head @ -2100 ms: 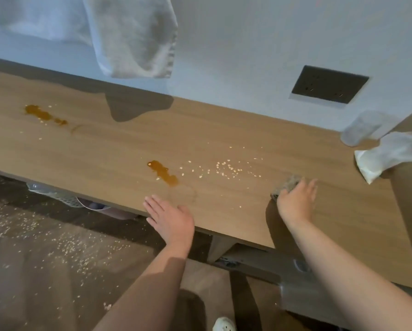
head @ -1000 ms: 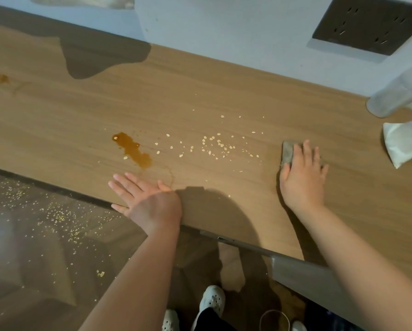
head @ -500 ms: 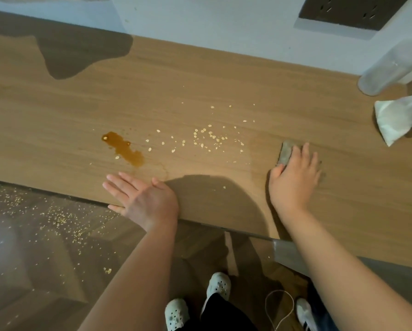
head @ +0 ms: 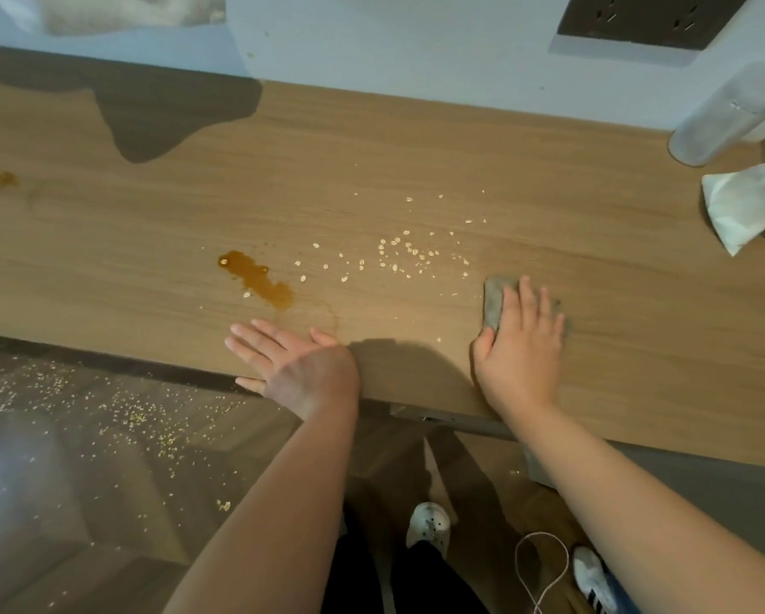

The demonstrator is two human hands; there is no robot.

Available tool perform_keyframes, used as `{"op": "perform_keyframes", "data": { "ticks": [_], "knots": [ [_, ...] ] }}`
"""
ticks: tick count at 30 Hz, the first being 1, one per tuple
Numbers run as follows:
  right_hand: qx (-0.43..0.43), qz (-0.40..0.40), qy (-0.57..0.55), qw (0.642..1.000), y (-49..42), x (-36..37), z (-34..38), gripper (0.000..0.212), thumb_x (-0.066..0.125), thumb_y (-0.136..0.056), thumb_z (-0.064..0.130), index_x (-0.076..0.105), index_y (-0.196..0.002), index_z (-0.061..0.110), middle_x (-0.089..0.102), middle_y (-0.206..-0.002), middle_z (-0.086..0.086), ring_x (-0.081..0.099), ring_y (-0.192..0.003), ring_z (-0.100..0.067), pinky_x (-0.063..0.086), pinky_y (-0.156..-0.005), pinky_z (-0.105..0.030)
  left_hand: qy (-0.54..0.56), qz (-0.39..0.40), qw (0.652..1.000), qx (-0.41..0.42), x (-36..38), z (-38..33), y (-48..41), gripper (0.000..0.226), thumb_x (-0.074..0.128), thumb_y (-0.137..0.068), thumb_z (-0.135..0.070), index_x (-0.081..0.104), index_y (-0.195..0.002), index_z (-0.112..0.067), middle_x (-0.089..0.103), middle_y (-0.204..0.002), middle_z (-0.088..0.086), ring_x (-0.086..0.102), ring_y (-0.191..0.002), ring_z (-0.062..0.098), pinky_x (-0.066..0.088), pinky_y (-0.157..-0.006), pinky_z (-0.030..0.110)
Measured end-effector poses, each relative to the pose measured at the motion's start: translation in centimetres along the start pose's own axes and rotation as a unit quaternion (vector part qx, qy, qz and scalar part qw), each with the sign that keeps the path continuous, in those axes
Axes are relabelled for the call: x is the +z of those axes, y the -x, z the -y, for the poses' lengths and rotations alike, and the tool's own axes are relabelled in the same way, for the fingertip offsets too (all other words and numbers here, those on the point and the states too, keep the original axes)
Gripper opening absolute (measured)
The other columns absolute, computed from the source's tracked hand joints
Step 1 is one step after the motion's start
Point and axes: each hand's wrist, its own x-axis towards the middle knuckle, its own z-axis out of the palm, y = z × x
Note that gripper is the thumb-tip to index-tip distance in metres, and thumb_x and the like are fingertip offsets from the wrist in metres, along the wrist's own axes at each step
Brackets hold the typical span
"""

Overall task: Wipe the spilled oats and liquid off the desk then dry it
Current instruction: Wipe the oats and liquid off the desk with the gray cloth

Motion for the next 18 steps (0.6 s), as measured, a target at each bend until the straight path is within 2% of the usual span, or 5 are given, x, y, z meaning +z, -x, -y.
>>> {"op": "perform_keyframes", "data": {
  "ticks": [3, 6, 9, 14, 18],
  "knots": [
    [-0.046, 0.027, 0.066, 0.996, 0.2, -1.1, -2.7, 0.06, 0.037, -0.096, 0.03, 0.025, -0.153, 0.013, 0.013, -0.163, -0.009, 0.008, -0.15, -0.027, 0.001, -0.12, -0.048, 0.028, 0.045, 0.998, 0.018, -0.9, 0.8, -0.3, 0.071, 0.031, -0.103, -0.034, -0.009, -0.153, -0.005, -0.016, -0.162, 0.013, -0.015, -0.149, 0.029, 0.001, -0.118, 0.055],
    [0.028, -0.004, 0.021, 0.999, 0.8, -1.5, -3.7, 0.057, 0.044, -0.093, 0.023, 0.035, -0.147, 0.007, 0.018, -0.161, -0.014, 0.012, -0.149, -0.032, 0.005, -0.121, -0.053, 0.06, 0.096, 0.992, 0.05, -2.7, 2.5, -1.4, 0.072, 0.038, -0.101, -0.022, -0.009, -0.154, -0.008, -0.018, -0.162, 0.007, -0.018, -0.149, 0.023, -0.003, -0.118, 0.052],
    [0.119, -0.035, -0.003, 0.992, 1.7, -0.2, 0.4, 0.058, 0.045, -0.092, 0.021, 0.036, -0.145, 0.002, 0.022, -0.159, -0.018, 0.018, -0.147, -0.037, 0.012, -0.12, -0.055, 0.03, 0.066, 0.992, 0.101, -4.8, 3.9, -3.7, 0.07, 0.034, -0.1, -0.022, -0.009, -0.154, -0.006, -0.016, -0.163, 0.008, -0.017, -0.149, 0.025, -0.003, -0.118, 0.052],
    [0.055, -0.015, 0.015, 0.998, 2.7, 1.2, 5.3, 0.059, 0.038, -0.097, 0.028, 0.027, -0.151, 0.006, 0.016, -0.161, -0.015, 0.013, -0.149, -0.034, 0.004, -0.119, -0.046, -0.109, -0.038, 0.961, 0.25, -5.8, 6.5, -10.1, 0.068, 0.022, -0.102, -0.037, -0.007, -0.153, -0.001, -0.01, -0.162, 0.016, -0.013, -0.149, 0.032, -0.001, -0.119, 0.051],
    [0.064, -0.024, -0.012, 0.998, 3.6, 0.5, 2.0, 0.056, 0.039, -0.097, 0.021, 0.03, -0.15, 0.006, 0.017, -0.161, -0.015, 0.013, -0.149, -0.032, 0.011, -0.121, -0.051, -0.195, -0.028, 0.936, 0.293, -5.2, 8.5, -13.2, 0.075, 0.008, -0.099, -0.05, -0.01, -0.152, -0.001, -0.011, -0.162, 0.017, -0.013, -0.149, 0.03, 0.003, -0.122, 0.048]
  ]
}}
